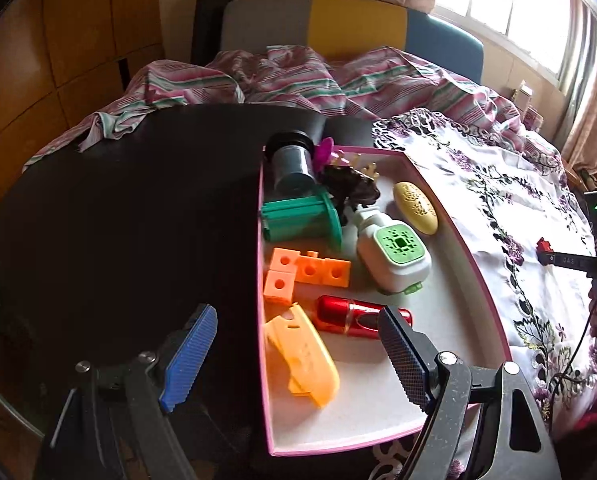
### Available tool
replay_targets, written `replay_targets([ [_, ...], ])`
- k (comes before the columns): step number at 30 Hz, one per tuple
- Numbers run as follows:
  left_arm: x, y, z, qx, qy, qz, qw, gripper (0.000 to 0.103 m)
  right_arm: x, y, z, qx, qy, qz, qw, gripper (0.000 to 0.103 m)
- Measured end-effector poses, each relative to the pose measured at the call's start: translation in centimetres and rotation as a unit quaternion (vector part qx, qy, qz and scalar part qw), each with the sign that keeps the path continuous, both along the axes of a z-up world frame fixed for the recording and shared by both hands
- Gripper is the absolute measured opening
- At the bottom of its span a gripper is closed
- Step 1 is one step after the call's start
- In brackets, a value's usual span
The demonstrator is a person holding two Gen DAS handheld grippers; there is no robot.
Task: Organize rigid objects
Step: 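Lower the red cylinder into the tray and open the left gripper, then carry the red puzzle piece into the tray and open the right gripper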
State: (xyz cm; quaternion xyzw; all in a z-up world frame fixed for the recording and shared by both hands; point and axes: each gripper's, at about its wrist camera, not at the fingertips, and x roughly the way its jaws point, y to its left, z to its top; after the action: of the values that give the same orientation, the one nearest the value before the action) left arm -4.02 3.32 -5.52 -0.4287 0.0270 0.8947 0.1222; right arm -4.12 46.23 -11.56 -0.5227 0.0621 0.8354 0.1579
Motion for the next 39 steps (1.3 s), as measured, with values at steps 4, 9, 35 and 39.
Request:
replay_targets([
  [4, -0.1, -0.6, -0.2, 0.001, -0.005, 0.008, 1.0, 0.083, 0.1, -0.1, 0.3, -0.002, 0.006, 0.001, 1.0, 0.032],
  [9, -0.2, -1.3, -0.1, 0.003, -0.005, 0.016, 0.9998, 0.083, 0.0, -0.5, 0.6, 0.0, 0.009, 0.011, 1.0, 0.032],
  [35, -0.1, -4.8, -0.4, 0.037, -0.009, 0.051, 0.998, 0.083, -0.7, -24.1, 4.7, -0.068, 0.021, 0.206, 0.976, 0.032],
  [39, 0.0, -4.9, -0.5, 0.038, -0.009, 0.051, 0.9979, 0.083, -1.4, -25.2, 3.1, -0.052, -0.001, 0.199, 0.979, 0.032],
])
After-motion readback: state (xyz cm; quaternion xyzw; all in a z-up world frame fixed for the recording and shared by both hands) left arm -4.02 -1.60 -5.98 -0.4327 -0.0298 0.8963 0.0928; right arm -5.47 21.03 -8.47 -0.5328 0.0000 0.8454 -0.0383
